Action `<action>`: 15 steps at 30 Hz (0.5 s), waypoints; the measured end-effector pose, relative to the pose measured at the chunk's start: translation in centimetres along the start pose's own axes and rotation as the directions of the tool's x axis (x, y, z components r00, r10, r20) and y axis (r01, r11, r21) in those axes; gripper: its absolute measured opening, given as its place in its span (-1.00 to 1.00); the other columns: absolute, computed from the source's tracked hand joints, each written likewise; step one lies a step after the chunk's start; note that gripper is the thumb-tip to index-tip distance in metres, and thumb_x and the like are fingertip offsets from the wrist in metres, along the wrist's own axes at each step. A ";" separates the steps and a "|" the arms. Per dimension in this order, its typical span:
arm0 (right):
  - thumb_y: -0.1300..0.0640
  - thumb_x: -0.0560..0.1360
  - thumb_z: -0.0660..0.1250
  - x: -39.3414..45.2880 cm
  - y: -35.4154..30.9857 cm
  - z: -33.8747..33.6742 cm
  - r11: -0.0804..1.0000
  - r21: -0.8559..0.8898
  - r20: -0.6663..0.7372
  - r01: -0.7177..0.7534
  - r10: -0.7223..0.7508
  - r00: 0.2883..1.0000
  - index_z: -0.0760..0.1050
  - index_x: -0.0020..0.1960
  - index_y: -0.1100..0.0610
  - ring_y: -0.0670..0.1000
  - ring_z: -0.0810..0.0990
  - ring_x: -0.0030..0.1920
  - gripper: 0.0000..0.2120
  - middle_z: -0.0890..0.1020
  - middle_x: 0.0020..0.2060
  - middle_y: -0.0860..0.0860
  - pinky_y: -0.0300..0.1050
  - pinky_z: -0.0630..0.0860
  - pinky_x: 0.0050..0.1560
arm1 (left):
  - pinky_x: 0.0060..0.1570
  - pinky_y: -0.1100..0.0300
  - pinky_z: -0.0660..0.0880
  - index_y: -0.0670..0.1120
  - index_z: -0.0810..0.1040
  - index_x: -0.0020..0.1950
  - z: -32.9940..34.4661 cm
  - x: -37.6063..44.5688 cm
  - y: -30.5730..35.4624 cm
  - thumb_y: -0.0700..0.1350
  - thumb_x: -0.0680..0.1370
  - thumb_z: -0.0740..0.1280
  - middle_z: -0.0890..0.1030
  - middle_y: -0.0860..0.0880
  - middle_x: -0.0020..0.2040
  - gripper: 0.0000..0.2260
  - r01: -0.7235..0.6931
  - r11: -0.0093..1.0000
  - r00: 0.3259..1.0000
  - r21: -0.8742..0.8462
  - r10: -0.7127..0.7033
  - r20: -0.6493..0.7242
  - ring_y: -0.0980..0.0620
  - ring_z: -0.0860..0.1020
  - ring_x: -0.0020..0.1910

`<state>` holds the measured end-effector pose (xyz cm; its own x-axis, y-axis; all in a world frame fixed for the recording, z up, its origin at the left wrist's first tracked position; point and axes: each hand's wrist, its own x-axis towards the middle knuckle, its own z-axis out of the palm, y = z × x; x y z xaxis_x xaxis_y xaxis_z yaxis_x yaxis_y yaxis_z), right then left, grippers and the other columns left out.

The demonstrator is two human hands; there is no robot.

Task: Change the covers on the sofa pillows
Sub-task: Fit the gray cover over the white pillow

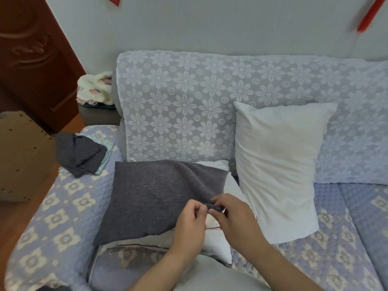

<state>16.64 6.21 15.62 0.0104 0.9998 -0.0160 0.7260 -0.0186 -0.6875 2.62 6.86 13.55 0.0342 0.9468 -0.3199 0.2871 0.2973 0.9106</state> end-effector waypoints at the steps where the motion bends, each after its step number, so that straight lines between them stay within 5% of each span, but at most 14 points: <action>1: 0.05 0.55 0.40 0.0 -0.3 0.0 1.000 0.023 0.004 0.002 -0.002 1.000 0.50 -0.09 -0.03 -0.15 0.57 -0.18 -0.92 0.62 -0.14 -0.17 -0.31 0.44 -0.19 | -0.25 0.17 0.39 -0.08 0.46 -0.13 -0.1 -0.1 0.3 -0.08 0.68 0.23 0.52 0.02 -0.35 -0.81 -0.050 0.998 0.999 0.048 0.051 -0.011 0.13 0.44 -0.35; 6: 0.09 0.59 0.34 -0.1 -0.8 0.0 0.995 0.088 -0.034 -0.042 0.045 0.998 0.45 -0.16 0.09 -0.05 0.52 -0.19 -0.82 0.55 -0.35 -0.08 -0.27 0.39 -0.27 | -0.26 0.09 0.42 -0.03 0.38 -0.16 -0.6 0.7 0.7 -0.08 0.66 0.22 0.52 0.03 -0.30 -0.80 -0.103 0.957 0.985 0.270 0.137 -0.108 0.09 0.49 -0.29; 11: 0.11 0.59 0.36 1.1 -0.8 -1.0 0.984 0.164 -0.153 -0.073 0.098 0.983 0.44 -0.19 0.08 -0.08 0.50 -0.22 -0.80 0.52 -0.37 -0.10 -0.27 0.37 -0.26 | -0.24 0.05 0.35 -0.08 0.36 -0.18 -1.6 3.3 -0.8 -0.11 0.65 0.23 0.53 -0.01 -0.22 -0.79 0.149 0.956 0.962 0.252 -0.081 -0.261 0.00 0.48 -0.22; 15: 0.13 0.59 0.36 2.0 0.0 -2.4 0.950 0.286 -0.247 -0.123 0.197 0.949 0.43 -0.21 0.08 -0.06 0.48 -0.30 -0.78 0.54 -0.36 0.00 -0.22 0.37 -0.29 | -0.07 0.03 0.41 -0.13 0.43 -0.09 -6.3 5.3 -4.6 -0.21 0.61 0.23 0.58 -0.14 -0.06 -0.92 0.407 0.901 0.836 0.147 -0.302 -0.458 -0.19 0.53 -0.04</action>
<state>18.25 8.26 17.33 0.3224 0.9462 0.0285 0.4917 -0.1416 -0.8592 -4.58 11.23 9.31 -0.4968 0.7579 -0.4229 0.4139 0.6352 0.6521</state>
